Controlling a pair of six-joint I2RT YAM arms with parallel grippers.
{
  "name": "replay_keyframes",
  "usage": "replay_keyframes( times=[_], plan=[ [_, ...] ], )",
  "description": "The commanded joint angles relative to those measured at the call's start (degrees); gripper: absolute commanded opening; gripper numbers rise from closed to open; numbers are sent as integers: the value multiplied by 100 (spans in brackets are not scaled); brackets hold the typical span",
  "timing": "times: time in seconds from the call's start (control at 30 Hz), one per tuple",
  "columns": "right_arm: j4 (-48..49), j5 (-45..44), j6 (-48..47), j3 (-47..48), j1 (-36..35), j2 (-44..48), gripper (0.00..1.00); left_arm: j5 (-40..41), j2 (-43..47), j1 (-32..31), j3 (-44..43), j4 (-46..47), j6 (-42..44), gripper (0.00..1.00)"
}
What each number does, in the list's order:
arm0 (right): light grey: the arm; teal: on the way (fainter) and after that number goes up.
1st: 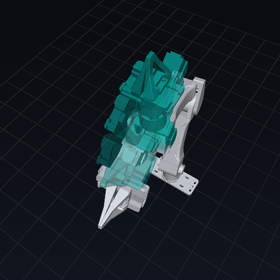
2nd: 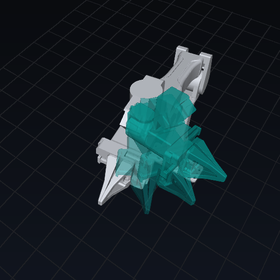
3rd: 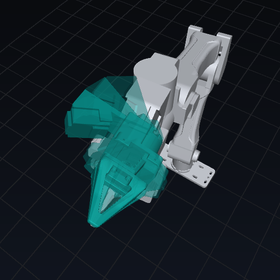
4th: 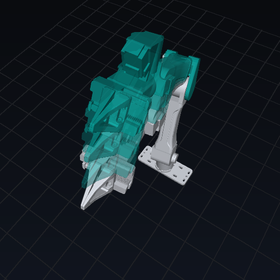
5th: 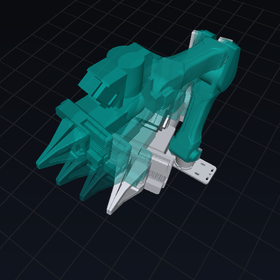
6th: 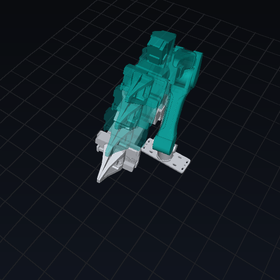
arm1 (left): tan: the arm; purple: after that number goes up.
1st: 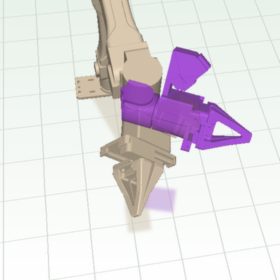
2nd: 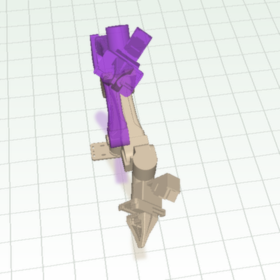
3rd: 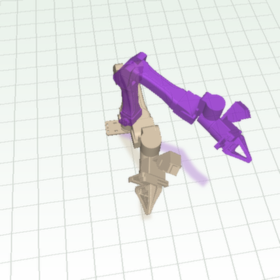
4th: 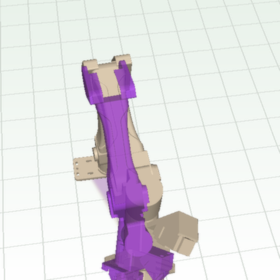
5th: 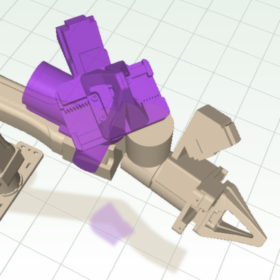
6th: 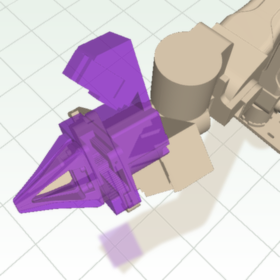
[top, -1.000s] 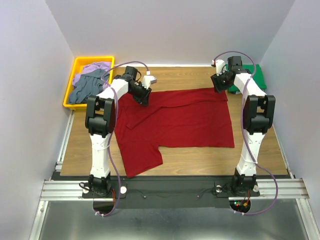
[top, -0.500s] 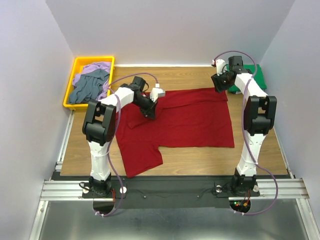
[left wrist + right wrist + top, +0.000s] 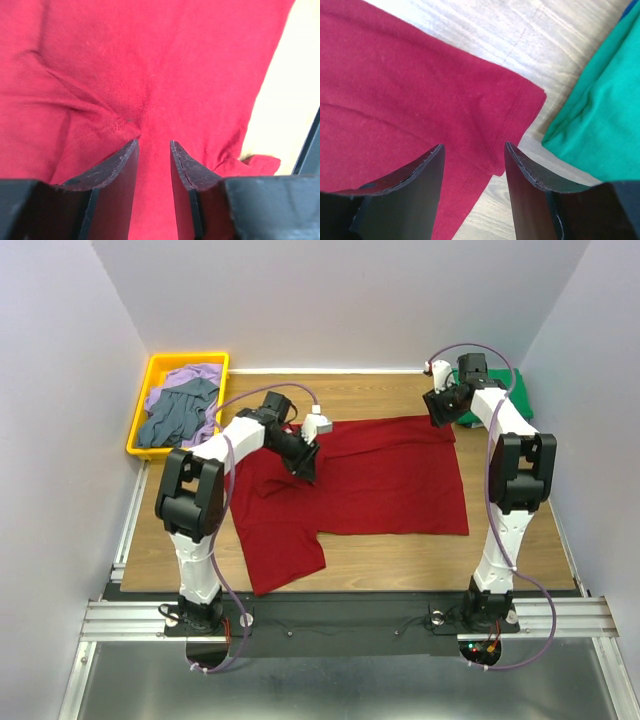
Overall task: Fold and stack the t-shirts
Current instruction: Fold the tshirt
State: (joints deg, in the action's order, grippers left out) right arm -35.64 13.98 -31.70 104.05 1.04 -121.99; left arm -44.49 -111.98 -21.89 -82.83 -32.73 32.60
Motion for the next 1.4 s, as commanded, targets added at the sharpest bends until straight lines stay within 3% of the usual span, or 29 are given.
replay_keyframes(
  times=[0.0, 0.23, 0.53, 0.7, 1.0, 1.27, 1.37],
  plan=[
    [-249, 297, -81, 10, -51, 317, 56, -52, 713, 290, 21, 205, -60, 40],
    [-1111, 1247, 111, 133, -788, 308, 47, 414, 581, 1291, 151, 65, -87, 44],
    [-884, 1925, 1596, 659, -2449, -253, 34, 950, 942, 1995, 1014, 574, -350, 41],
    [-655, 1477, 2019, 915, -3258, -544, 33, 1056, 626, 1996, 804, 750, -693, 39],
    [-163, -209, 2072, 538, -4295, -562, 48, 1196, 151, 1978, 452, 988, -1054, 39],
    [-101, -685, 2116, 529, -4498, -843, 50, 1311, -25, 1925, 399, 1067, -1089, 39],
    [-110, -852, 2054, 433, -4525, -879, 43, 1373, -95, 1917, 399, 1102, -1107, 38]
  ],
)
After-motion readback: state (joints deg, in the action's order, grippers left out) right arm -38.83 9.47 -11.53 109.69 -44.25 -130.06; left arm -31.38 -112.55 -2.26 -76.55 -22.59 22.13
